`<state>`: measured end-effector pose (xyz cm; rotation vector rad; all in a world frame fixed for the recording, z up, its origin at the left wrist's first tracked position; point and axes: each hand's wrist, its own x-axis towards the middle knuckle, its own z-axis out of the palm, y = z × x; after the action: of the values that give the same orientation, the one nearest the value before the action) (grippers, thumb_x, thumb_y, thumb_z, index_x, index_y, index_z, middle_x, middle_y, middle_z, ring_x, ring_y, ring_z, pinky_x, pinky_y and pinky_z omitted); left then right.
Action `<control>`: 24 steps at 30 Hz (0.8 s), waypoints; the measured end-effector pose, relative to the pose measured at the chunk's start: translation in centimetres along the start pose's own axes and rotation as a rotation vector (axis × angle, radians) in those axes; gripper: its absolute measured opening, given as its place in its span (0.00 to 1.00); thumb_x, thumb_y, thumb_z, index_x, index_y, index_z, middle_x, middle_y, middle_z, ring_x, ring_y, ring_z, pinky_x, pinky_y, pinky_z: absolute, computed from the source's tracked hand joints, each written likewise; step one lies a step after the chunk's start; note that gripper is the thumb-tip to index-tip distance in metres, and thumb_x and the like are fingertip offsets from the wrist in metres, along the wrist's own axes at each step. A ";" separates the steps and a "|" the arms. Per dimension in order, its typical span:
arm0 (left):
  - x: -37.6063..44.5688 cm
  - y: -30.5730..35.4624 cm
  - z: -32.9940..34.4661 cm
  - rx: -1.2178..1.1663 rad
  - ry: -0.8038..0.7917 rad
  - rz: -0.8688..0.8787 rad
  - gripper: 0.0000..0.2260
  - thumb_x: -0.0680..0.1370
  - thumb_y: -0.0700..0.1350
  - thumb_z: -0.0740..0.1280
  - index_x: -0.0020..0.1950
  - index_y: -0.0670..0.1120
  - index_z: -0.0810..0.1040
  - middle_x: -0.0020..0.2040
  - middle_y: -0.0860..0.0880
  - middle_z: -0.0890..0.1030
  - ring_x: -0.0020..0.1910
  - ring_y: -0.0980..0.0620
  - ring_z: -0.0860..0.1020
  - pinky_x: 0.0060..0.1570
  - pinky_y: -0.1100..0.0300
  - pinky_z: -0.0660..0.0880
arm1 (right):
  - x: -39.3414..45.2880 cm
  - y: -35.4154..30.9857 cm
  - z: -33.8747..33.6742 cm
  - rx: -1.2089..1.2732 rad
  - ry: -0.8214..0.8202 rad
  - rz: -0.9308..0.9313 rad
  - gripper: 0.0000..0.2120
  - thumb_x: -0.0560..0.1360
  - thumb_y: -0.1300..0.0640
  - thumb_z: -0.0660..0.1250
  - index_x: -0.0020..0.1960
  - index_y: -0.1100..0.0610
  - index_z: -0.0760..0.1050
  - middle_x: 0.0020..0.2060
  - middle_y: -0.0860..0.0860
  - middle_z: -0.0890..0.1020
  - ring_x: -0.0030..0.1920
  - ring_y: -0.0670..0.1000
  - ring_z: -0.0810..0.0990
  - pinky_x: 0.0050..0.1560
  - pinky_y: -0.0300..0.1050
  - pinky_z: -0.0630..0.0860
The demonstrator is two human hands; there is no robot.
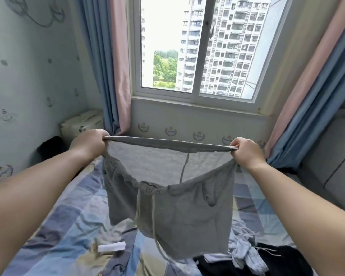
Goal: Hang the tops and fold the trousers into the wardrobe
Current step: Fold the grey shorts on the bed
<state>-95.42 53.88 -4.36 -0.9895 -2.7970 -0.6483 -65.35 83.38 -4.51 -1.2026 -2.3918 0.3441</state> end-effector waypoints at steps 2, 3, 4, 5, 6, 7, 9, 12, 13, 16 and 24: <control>0.3 0.2 -0.3 -0.118 -0.008 -0.048 0.15 0.73 0.34 0.58 0.45 0.51 0.79 0.44 0.45 0.82 0.42 0.44 0.78 0.45 0.52 0.77 | -0.2 0.9 0.0 -0.087 -0.044 0.045 0.07 0.73 0.59 0.62 0.44 0.48 0.73 0.51 0.54 0.77 0.47 0.55 0.73 0.45 0.45 0.69; 0.3 0.2 -0.4 -0.197 -0.007 -0.071 0.17 0.72 0.33 0.56 0.45 0.51 0.80 0.44 0.44 0.82 0.41 0.43 0.79 0.44 0.50 0.79 | -0.6 1.3 -0.1 -0.130 -0.073 0.074 0.06 0.74 0.59 0.62 0.46 0.48 0.73 0.51 0.54 0.75 0.47 0.55 0.73 0.46 0.45 0.69; 0.3 0.2 -0.6 -0.291 -0.003 -0.106 0.20 0.72 0.32 0.54 0.46 0.51 0.80 0.44 0.44 0.81 0.40 0.43 0.80 0.41 0.49 0.81 | -0.9 1.8 -0.2 -0.177 -0.105 0.106 0.06 0.74 0.58 0.63 0.48 0.48 0.73 0.51 0.54 0.74 0.48 0.56 0.74 0.46 0.45 0.69; 0.3 0.2 -0.6 -0.402 -0.003 -0.155 0.21 0.73 0.31 0.52 0.48 0.49 0.81 0.44 0.44 0.81 0.39 0.43 0.79 0.35 0.51 0.82 | -1.3 2.3 -0.2 -0.234 -0.146 0.138 0.07 0.73 0.57 0.63 0.50 0.49 0.72 0.52 0.53 0.73 0.50 0.56 0.75 0.46 0.45 0.69; 0.1 0.3 -0.5 -0.518 -0.003 -0.218 0.22 0.74 0.31 0.50 0.50 0.47 0.81 0.45 0.42 0.80 0.38 0.44 0.79 0.29 0.55 0.81 | -1.5 2.7 -0.2 -0.294 -0.204 0.169 0.08 0.73 0.57 0.64 0.51 0.50 0.72 0.52 0.53 0.75 0.52 0.56 0.76 0.47 0.46 0.71; 0.0 0.6 -0.4 -0.612 -0.006 -0.263 0.22 0.75 0.30 0.49 0.51 0.44 0.80 0.46 0.41 0.79 0.37 0.45 0.78 0.24 0.59 0.79 | -1.9 3.3 -0.2 -0.322 -0.272 0.213 0.08 0.72 0.57 0.63 0.51 0.52 0.72 0.51 0.52 0.77 0.52 0.56 0.79 0.48 0.46 0.74; -0.4 1.1 0.1 -0.746 -0.017 -0.328 0.20 0.75 0.29 0.48 0.50 0.40 0.79 0.46 0.38 0.79 0.38 0.43 0.77 0.23 0.61 0.77 | -2.0 3.7 0.0 -0.241 -0.402 0.292 0.08 0.73 0.60 0.60 0.50 0.57 0.74 0.45 0.54 0.83 0.44 0.54 0.84 0.46 0.48 0.81; -0.7 1.6 1.2 -0.676 -0.054 -0.296 0.15 0.74 0.30 0.54 0.45 0.39 0.80 0.37 0.40 0.78 0.35 0.44 0.76 0.28 0.63 0.76 | -1.8 2.7 0.4 0.173 -0.415 0.408 0.13 0.76 0.66 0.52 0.51 0.61 0.75 0.40 0.58 0.83 0.34 0.53 0.84 0.30 0.44 0.80; -0.8 1.8 1.5 -0.627 -0.075 -0.263 0.13 0.74 0.31 0.57 0.42 0.39 0.80 0.34 0.42 0.77 0.33 0.46 0.74 0.29 0.64 0.73 | -1.7 2.2 0.5 0.298 -0.384 0.430 0.15 0.76 0.67 0.51 0.51 0.59 0.75 0.40 0.57 0.82 0.33 0.52 0.83 0.27 0.42 0.78; -1.5 2.3 1.8 -0.537 -0.187 -0.167 0.06 0.73 0.37 0.69 0.36 0.43 0.79 0.33 0.46 0.77 0.36 0.49 0.74 0.36 0.61 0.70 | -1.5 1.1 0.7 0.567 -0.336 0.443 0.15 0.77 0.67 0.52 0.50 0.56 0.76 0.39 0.55 0.79 0.34 0.50 0.78 0.25 0.41 0.76; -2.2 0.8 2.8 -0.355 -0.074 -0.139 0.12 0.75 0.50 0.67 0.38 0.42 0.74 0.35 0.44 0.79 0.34 0.44 0.81 0.41 0.50 0.80 | -1.4 2.0 0.2 0.362 -0.213 0.319 0.07 0.73 0.62 0.67 0.40 0.52 0.75 0.42 0.54 0.80 0.43 0.53 0.78 0.40 0.46 0.78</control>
<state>-93.10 54.31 -7.12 -0.8883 -2.8951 -1.1824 -63.34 83.41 -5.83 -1.4239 -2.1687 1.0038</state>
